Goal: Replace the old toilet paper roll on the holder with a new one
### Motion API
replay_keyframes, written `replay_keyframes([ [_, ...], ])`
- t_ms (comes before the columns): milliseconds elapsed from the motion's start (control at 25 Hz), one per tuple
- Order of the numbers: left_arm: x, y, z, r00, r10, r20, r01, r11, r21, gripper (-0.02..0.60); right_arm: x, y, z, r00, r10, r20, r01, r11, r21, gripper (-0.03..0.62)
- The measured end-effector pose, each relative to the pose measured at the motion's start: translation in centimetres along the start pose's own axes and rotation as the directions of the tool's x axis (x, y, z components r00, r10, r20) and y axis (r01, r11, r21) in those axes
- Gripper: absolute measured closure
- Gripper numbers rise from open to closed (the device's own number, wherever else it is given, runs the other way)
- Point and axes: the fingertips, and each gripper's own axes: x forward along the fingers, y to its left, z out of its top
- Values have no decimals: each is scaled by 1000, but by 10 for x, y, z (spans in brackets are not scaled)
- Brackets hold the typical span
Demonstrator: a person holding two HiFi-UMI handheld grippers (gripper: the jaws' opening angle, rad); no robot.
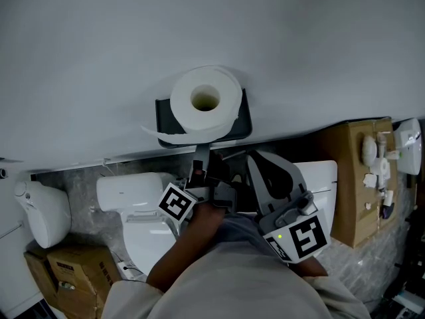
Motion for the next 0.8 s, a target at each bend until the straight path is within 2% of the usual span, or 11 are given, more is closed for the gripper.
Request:
replay_keyframes([
  [360, 10, -4, -19, 999, -2, -44, 3, 1000, 17, 382, -6, -12, -1, 1000, -18, -6, 18, 1000, 9, 577],
  [800, 22, -1, -48, 993, -3, -119, 3, 1000, -3, 385, -16, -23, -5, 998, -58, -22, 59, 998, 26, 577],
])
